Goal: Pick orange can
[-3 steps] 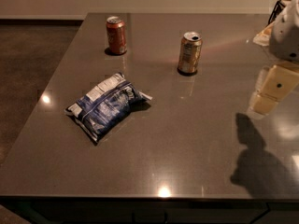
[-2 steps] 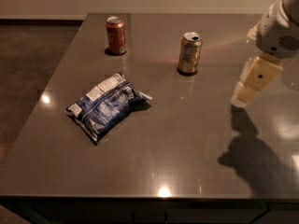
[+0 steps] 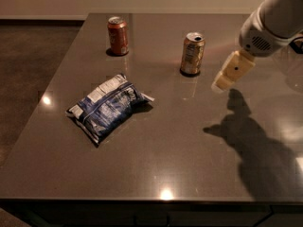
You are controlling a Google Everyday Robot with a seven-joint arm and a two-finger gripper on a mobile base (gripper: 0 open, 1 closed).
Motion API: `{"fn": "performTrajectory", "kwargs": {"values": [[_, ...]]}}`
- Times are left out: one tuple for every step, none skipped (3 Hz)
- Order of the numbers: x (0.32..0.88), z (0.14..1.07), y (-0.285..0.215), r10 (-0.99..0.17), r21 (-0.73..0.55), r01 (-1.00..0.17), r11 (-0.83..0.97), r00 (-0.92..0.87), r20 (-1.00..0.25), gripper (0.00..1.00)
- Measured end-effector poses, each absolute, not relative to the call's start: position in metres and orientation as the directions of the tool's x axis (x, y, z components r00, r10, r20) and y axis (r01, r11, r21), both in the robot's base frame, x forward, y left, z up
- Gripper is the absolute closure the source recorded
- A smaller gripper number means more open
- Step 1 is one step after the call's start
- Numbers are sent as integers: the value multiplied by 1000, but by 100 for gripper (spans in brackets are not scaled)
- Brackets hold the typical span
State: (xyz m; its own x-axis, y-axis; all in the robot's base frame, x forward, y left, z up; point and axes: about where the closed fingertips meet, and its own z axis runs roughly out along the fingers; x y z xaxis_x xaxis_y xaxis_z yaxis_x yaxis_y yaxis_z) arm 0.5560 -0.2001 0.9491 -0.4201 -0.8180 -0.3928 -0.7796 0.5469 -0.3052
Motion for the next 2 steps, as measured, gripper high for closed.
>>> {"fn": "performTrajectory", "kwargs": {"values": [[583, 936, -191, -765, -279, -746, 605, -447, -463, 0], [605, 926, -178, -722, -264, -720, 642, -452, -523, 0]]}}
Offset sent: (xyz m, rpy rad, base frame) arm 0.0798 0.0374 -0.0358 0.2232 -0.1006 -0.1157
